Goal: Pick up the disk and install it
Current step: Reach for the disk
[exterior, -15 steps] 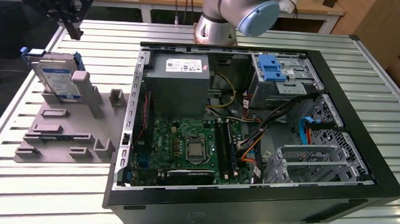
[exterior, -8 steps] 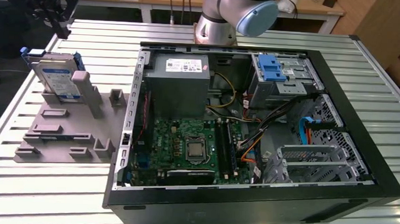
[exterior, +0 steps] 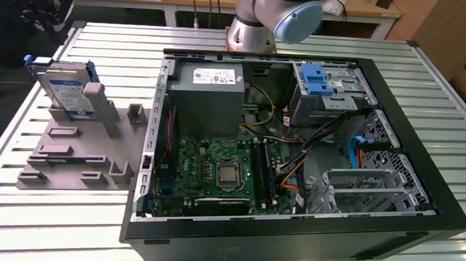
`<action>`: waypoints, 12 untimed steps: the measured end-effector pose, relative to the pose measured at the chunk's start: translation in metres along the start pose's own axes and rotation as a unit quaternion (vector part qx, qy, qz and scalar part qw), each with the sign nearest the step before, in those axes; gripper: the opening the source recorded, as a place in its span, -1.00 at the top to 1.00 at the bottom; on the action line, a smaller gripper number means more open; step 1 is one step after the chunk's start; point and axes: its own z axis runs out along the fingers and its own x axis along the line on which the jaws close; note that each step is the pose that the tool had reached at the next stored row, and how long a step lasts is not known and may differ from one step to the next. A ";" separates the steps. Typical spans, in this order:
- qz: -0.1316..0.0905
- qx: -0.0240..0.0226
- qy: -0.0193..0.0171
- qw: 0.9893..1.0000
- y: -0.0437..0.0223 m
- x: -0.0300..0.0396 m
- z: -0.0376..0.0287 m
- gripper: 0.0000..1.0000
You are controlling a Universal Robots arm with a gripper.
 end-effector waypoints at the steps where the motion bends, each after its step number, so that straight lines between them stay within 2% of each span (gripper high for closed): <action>1: 0.000 0.000 0.000 1.000 -0.0004 0.0020 0.0003 0.79; 7: -0.004 0.002 0.001 1.000 -0.0023 0.0103 0.0028 0.79; 12: -0.005 0.002 0.000 1.000 -0.0053 0.0292 0.0046 0.79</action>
